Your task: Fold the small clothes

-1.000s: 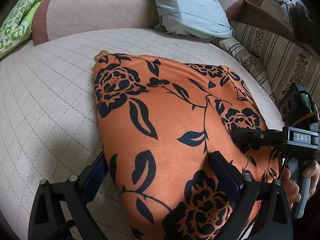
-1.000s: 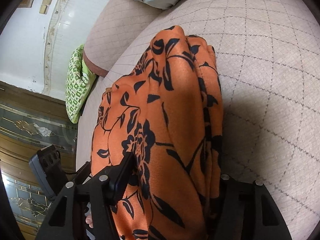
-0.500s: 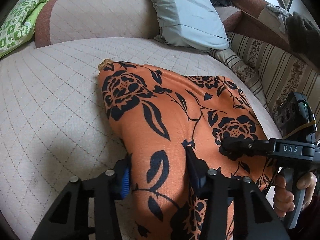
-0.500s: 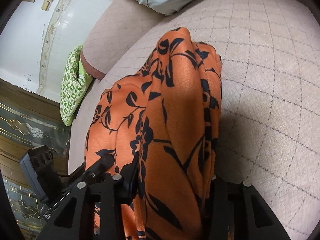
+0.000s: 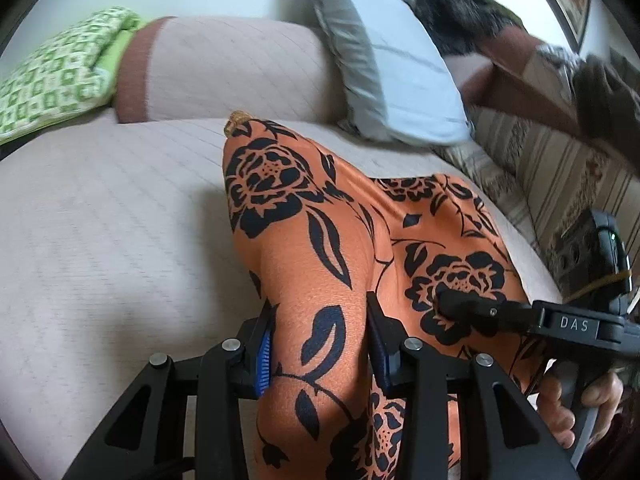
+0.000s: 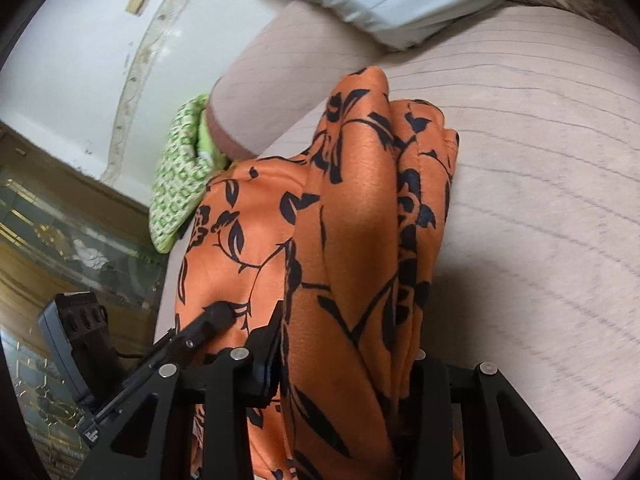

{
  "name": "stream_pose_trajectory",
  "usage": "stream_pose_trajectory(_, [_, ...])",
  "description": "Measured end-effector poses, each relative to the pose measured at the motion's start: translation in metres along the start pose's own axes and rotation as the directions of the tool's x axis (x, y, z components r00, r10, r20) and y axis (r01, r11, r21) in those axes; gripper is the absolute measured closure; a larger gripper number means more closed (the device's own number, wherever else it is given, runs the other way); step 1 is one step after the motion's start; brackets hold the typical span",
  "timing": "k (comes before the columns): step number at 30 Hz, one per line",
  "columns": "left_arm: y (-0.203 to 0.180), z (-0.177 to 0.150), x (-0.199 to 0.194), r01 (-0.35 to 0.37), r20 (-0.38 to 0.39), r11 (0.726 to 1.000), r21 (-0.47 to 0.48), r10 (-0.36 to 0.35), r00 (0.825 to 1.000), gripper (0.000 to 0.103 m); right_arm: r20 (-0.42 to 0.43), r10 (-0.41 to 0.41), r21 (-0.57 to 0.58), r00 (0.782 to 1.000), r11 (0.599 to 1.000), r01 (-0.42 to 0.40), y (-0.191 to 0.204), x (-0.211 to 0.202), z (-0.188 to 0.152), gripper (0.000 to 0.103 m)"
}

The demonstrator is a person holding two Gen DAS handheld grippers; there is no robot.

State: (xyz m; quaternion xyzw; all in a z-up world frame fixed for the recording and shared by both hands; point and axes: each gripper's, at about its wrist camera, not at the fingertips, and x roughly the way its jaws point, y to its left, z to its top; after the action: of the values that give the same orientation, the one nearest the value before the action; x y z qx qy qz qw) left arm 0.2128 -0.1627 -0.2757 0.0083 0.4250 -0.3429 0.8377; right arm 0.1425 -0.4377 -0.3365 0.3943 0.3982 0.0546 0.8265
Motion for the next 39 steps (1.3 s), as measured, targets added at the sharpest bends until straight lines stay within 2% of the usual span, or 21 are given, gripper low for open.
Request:
stream_pose_trajectory(7, [0.043,-0.008,-0.033,-0.081,0.039,0.997,-0.021,0.081,0.996,0.062,-0.033,0.078,-0.014,0.996,0.997,-0.079,0.038,0.026,-0.015,0.063])
stream_pose_trajectory(16, [0.08,-0.014,-0.049,-0.141,0.039,0.988,-0.066,0.144,0.989,0.062,-0.066,0.116,-0.007,0.991,0.993,-0.116,0.072,0.064,-0.034,0.063])
stream_pose_trajectory(23, [0.099,-0.018,-0.046,-0.161,0.012,0.983,-0.093,0.163,0.987,0.062,-0.098,0.116,-0.017,0.988,0.993,-0.118,0.085,0.084,-0.039,0.063])
stream_pose_trajectory(39, [0.103,-0.024,-0.036,-0.194,-0.044,0.975,-0.109,0.19,0.981,0.062,-0.137,0.07,-0.03,0.988,0.997,-0.075,0.092,0.101,-0.035,0.063])
